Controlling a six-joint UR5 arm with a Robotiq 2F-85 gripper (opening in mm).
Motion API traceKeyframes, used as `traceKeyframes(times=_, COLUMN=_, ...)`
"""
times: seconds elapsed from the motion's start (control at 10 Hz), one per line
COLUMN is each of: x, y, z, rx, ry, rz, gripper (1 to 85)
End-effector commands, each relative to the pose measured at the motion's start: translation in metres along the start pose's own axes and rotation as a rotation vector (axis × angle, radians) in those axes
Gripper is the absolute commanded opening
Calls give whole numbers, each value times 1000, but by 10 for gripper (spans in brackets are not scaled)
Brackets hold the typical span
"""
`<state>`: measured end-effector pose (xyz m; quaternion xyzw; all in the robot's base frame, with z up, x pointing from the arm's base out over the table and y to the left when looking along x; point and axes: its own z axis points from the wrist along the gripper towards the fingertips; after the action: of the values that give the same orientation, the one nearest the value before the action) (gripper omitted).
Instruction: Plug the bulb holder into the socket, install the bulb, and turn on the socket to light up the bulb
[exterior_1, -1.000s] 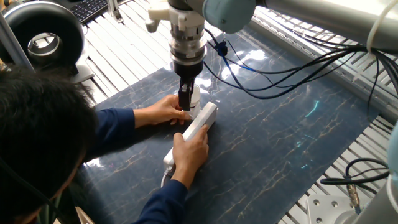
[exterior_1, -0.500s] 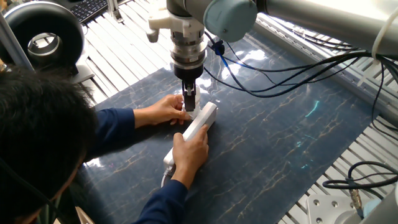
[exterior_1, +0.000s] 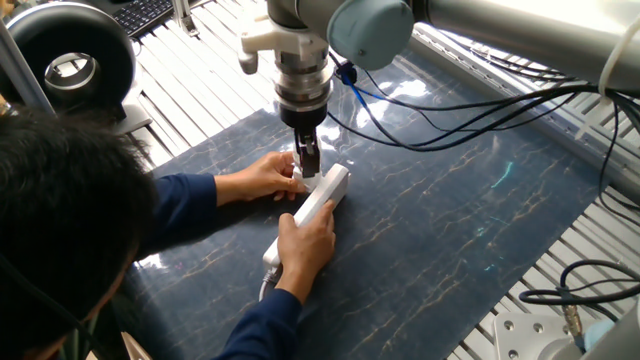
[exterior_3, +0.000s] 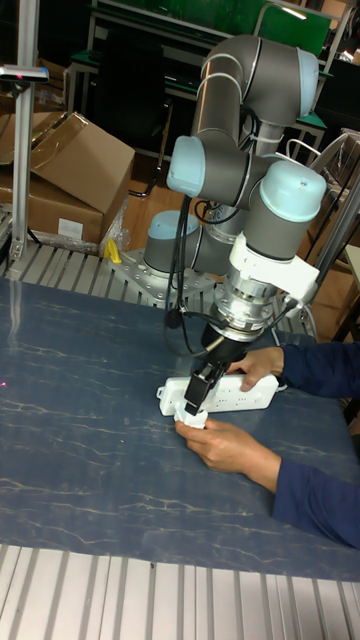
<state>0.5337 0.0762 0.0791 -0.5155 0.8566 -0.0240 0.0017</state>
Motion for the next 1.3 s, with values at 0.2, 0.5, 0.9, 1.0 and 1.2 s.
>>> traceKeyframes(times=0.2, x=-7, y=-2, z=-1, rx=6, ry=-27, rz=-20, gripper=390)
traceKeyframes(times=0.5, x=-4, y=-4, z=1, rx=21, ry=-6, rz=91, gripper=10)
traceKeyframes(times=0.9, x=-7, y=21, z=2, rx=-70, ry=4, rz=395, gripper=10)
traceKeyframes(times=1.0, x=-10, y=29, z=1, rx=-103, ry=5, rz=488, gripper=10)
traceKeyframes(times=1.2, x=-12, y=39, z=0, rx=-147, ry=17, rz=642, gripper=10)
